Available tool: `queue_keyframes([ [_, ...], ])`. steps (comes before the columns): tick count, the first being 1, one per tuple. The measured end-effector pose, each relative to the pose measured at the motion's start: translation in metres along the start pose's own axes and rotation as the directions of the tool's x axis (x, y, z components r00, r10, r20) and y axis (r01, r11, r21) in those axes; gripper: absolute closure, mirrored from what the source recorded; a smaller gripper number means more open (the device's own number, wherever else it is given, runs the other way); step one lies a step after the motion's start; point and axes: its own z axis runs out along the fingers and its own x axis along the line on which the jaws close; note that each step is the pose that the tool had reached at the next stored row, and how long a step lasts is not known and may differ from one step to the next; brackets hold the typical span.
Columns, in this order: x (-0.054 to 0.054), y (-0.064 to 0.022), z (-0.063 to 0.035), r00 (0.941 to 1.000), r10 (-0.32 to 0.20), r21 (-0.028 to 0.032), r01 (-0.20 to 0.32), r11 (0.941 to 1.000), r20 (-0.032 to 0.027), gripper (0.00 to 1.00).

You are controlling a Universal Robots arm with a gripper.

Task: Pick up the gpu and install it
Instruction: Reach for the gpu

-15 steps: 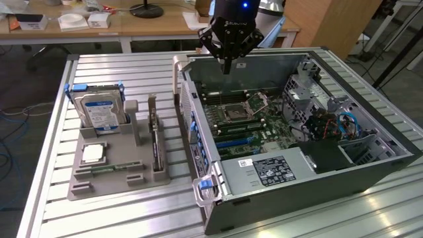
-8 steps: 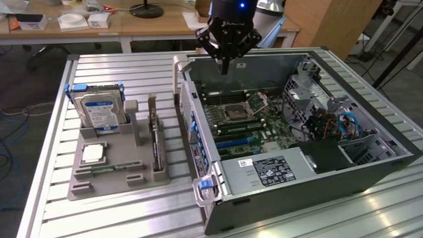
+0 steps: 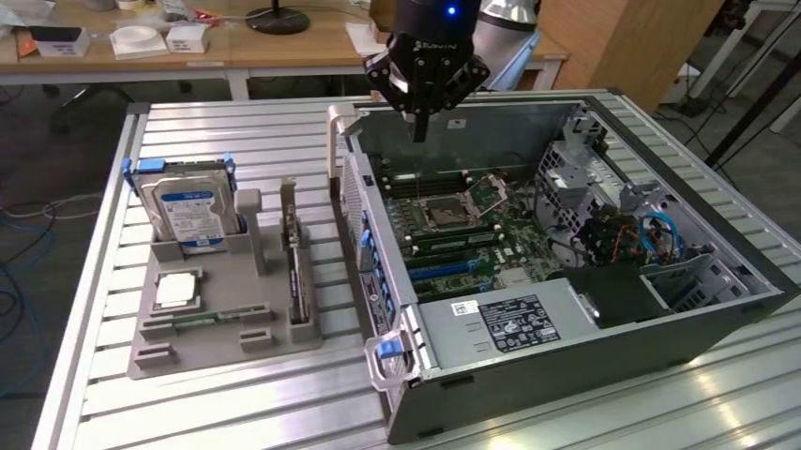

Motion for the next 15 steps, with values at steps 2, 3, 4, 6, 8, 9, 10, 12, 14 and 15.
queue_keyframes([
  [2, 0.002, -0.0001, 0.0001, 1.0000, 0.000, 0.0001, 0.000, 1.0000, 0.0000, 0.89],
  [3, 0.002, -0.0002, 0.0002, 1.0000, 0.000, 0.0001, 0.000, 1.0000, 0.0000, 0.89],
  [4, 0.003, -0.0002, 0.0002, 1.0000, 0.000, 0.0001, 0.000, 1.0000, 0.0000, 0.89],
  [6, 0.004, -0.0003, 0.0003, 1.0000, 0.000, 0.0001, 0.000, 1.0000, 0.0000, 0.89],
  [8, 0.006, -0.0005, 0.0005, 1.0000, 0.000, 0.0000, 0.000, 1.0000, 0.0000, 0.89],
  [9, 0.007, -0.0005, 0.0005, 1.0000, 0.000, 0.0001, 0.000, 1.0000, 0.0000, 0.89],
  [10, 0.007, -0.0006, 0.0006, 1.0000, 0.000, 0.0000, 0.000, 1.0000, 0.0000, 0.89],
  [12, 0.009, -0.0007, 0.0007, 1.0000, 0.000, 0.0001, 0.000, 1.0000, 0.0000, 0.89],
  [14, 0.010, -0.0008, 0.0009, 1.0000, 0.000, 0.0001, 0.000, 1.0000, 0.0000, 0.89],
  [15, 0.011, -0.0009, 0.0009, 1.0000, 0.000, 0.0001, 0.000, 1.0000, 0.0000, 0.89],
])
